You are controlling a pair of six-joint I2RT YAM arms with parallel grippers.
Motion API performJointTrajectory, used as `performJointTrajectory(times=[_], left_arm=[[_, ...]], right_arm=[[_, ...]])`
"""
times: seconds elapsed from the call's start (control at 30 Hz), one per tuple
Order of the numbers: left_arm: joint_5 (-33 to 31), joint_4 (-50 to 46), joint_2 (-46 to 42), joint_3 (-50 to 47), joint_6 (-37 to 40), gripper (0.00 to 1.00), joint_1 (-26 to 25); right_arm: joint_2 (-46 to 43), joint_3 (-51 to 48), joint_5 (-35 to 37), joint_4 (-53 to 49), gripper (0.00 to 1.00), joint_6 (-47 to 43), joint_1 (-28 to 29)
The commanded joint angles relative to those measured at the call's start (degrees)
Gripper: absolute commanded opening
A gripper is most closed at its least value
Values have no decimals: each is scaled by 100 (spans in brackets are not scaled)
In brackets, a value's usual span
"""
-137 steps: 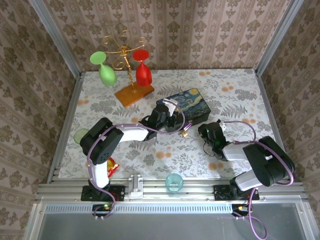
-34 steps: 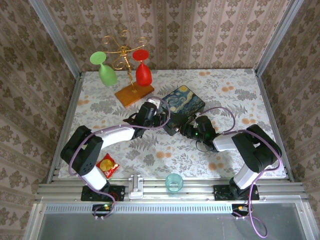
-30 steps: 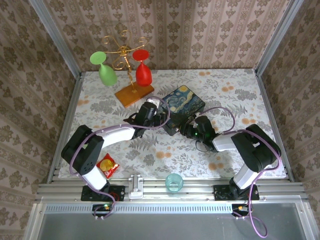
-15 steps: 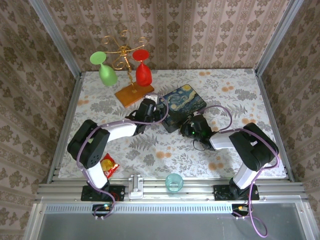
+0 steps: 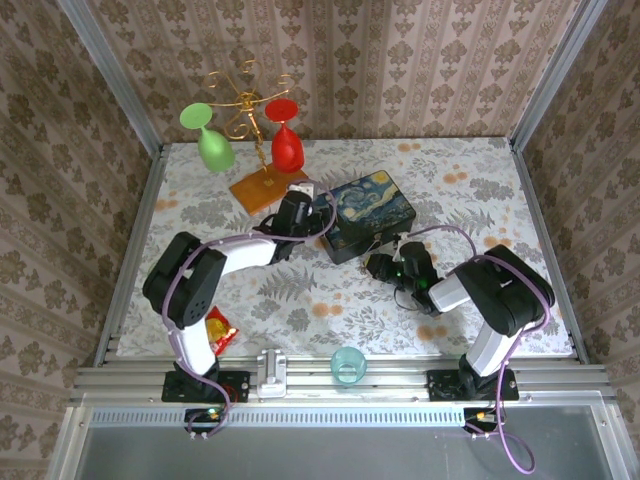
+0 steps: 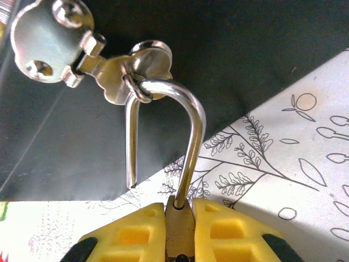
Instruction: Unlock a padlock with a key
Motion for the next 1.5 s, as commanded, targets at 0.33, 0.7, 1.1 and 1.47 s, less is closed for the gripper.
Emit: performJointTrajectory(times=[0.33, 0.7, 1.1, 1.47], left_arm=[[-935, -1240, 617, 555, 863, 66, -293], [-1082, -1139, 1103, 422, 1237, 50, -385], [-1116, -1112, 1151, 387, 1502, 47, -484], [-1132, -1040, 1142, 304, 1539, 46, -483]], right_arm=[[1206, -520, -204, 2300, 0, 1326, -103], [833, -561, 638, 2296, 0, 1868, 21], [230, -472, 2296, 2315, 0, 2342, 278], [164, -550, 3041, 2266, 0, 2658, 378]])
